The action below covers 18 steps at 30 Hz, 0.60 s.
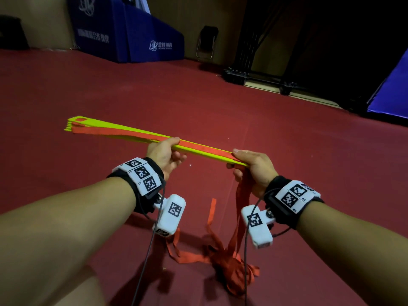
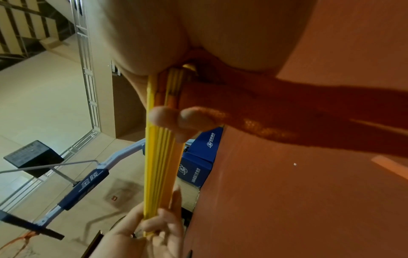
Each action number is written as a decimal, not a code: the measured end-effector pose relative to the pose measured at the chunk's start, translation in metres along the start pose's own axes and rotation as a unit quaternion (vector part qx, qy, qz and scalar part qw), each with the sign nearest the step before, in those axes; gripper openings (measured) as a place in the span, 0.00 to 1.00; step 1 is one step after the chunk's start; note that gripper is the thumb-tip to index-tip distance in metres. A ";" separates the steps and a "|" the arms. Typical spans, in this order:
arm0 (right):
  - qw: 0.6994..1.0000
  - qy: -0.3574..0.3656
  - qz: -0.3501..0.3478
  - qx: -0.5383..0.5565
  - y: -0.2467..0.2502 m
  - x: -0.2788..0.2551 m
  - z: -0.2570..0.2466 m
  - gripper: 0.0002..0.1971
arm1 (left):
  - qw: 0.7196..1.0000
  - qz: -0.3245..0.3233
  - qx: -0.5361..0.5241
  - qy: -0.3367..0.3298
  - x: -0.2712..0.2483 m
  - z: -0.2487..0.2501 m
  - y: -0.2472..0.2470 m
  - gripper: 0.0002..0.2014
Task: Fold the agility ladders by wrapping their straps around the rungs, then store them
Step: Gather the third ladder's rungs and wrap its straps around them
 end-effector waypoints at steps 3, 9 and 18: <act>1.000 0.007 0.021 0.007 0.001 0.002 0.001 0.04 | 0.990 -0.011 0.135 0.032 0.004 -0.008 0.007 0.11; 0.998 0.018 0.052 -0.010 0.000 0.005 0.004 0.05 | 0.940 -0.003 0.338 0.035 0.009 -0.011 0.015 0.20; 0.995 0.015 0.094 -0.036 0.002 0.006 0.005 0.10 | 0.802 -0.070 0.537 -0.252 -0.011 -0.001 -0.003 0.17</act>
Point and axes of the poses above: each hand's wrist, its own x-axis towards the middle knuckle, its own y-axis out of the back of the hand, z = x × y, the point moved 1 cm from there along x, towards the middle knuckle, and after that the axes turned 7 degrees about -y, right-handed, at the moved point
